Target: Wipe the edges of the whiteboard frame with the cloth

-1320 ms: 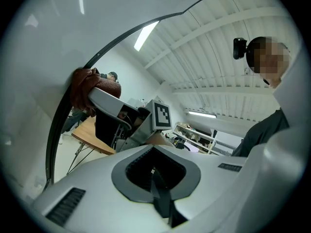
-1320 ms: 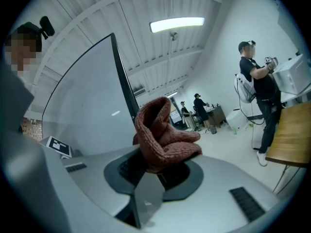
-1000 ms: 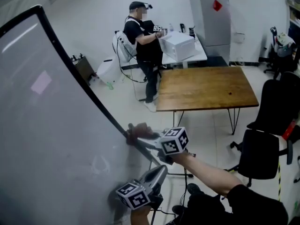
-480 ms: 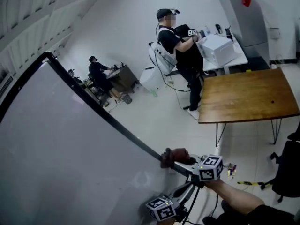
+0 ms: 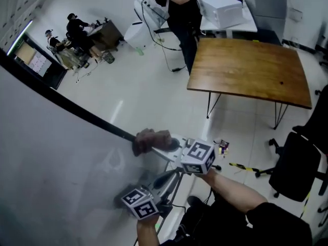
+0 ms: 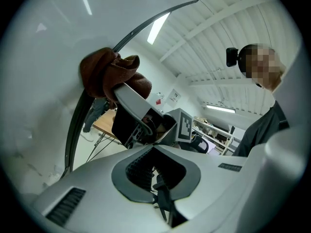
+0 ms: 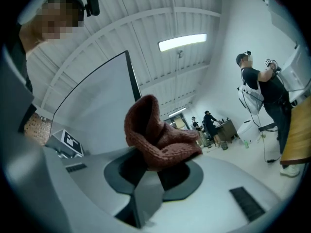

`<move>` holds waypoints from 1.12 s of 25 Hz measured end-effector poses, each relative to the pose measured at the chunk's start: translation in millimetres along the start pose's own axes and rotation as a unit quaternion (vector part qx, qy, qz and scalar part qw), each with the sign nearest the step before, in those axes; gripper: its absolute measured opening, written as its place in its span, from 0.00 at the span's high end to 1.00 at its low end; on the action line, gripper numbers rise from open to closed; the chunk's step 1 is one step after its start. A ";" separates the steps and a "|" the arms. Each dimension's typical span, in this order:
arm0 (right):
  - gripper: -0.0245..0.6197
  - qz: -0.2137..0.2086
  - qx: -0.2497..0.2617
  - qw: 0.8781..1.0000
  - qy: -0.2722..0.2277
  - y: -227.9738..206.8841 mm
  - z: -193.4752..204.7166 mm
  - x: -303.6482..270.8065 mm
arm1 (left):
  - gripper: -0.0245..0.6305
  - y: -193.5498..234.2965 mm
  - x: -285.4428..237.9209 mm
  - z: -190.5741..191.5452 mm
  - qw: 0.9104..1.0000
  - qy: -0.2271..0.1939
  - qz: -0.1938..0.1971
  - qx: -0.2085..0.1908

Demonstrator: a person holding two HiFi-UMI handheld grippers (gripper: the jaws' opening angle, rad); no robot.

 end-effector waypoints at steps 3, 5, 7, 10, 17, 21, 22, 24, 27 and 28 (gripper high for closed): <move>0.83 0.010 -0.002 1.000 0.030 -5.9 20.5 2.7 | 0.97 8.9 -2.2 11.8 1.000 0.014 0.002 0.014; 0.82 0.018 -0.027 0.999 0.033 -12.5 32.7 3.5 | 0.97 15.4 -2.8 16.3 0.999 0.021 0.006 0.024; 0.82 0.026 -0.046 0.998 0.029 -16.9 41.5 4.2 | 0.97 20.3 -2.1 20.4 0.999 0.024 0.016 0.034; 0.82 0.031 -0.077 0.996 0.030 -21.6 55.7 5.3 | 0.97 24.2 0.9 25.6 0.998 0.024 0.030 0.047; 0.82 0.039 -0.118 0.991 0.047 -34.3 85.3 9.0 | 0.97 34.2 3.0 36.3 0.997 0.037 0.035 0.062; 0.82 0.048 -0.137 0.988 0.054 -44.5 102.4 12.9 | 0.97 42.4 0.4 45.9 0.996 0.044 0.034 0.075; 0.82 0.049 -0.143 0.987 0.053 -46.0 105.4 13.5 | 0.97 44.4 0.1 48.0 0.995 0.046 0.033 0.078; 0.82 0.048 -0.152 0.986 0.047 -47.8 109.7 13.9 | 0.97 48.1 0.0 51.3 0.995 0.048 0.030 0.080; 0.82 0.047 -0.162 0.985 0.041 -49.0 112.5 13.5 | 0.97 51.5 0.7 53.6 0.995 0.049 0.028 0.083; 0.82 0.047 -0.164 0.984 0.041 -49.4 112.7 13.6 | 0.97 51.9 0.5 54.1 0.995 0.049 0.027 0.084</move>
Point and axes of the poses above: the fingertips, and each gripper's own axes: x backward along the fingers, y to its left, z out of its underside, the point moved 8 cm from there along x, backward along the fingers
